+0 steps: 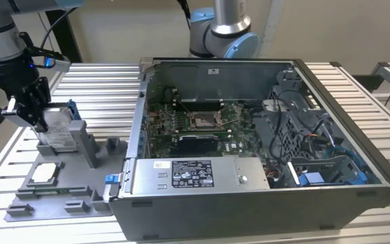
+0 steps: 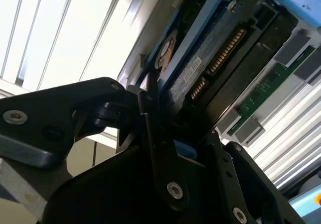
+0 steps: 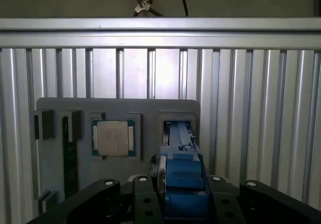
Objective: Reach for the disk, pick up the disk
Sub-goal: 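Pick up the disk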
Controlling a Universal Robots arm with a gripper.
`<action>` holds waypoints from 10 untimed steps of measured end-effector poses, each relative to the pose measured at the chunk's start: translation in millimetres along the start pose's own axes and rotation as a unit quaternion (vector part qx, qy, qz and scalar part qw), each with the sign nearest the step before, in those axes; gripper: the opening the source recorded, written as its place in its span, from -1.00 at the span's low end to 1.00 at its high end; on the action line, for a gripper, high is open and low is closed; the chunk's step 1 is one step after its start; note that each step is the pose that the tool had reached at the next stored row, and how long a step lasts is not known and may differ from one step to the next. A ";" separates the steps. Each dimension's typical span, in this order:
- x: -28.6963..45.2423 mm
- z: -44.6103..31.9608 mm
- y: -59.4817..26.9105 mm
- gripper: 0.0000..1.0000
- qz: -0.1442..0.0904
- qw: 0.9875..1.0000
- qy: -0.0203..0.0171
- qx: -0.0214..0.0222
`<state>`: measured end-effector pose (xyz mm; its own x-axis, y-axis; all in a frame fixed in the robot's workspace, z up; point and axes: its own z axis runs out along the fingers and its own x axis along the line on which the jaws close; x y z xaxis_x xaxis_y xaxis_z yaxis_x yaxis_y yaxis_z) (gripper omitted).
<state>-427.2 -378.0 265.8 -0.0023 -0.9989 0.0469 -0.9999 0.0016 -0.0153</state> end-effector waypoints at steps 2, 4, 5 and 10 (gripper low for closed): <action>0.1 -2.6 0.0 -1.00 0.000 1.000 0.000 0.000; 0.3 -5.7 0.0 -1.00 0.000 1.000 0.000 0.000; 0.3 -7.3 0.0 -1.00 0.000 1.000 0.000 0.000; 0.7 -14.6 0.0 -1.00 0.000 1.000 0.000 0.000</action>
<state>-427.4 -378.0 280.4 -0.0030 -0.9989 0.0469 -0.9999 0.0023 -0.0152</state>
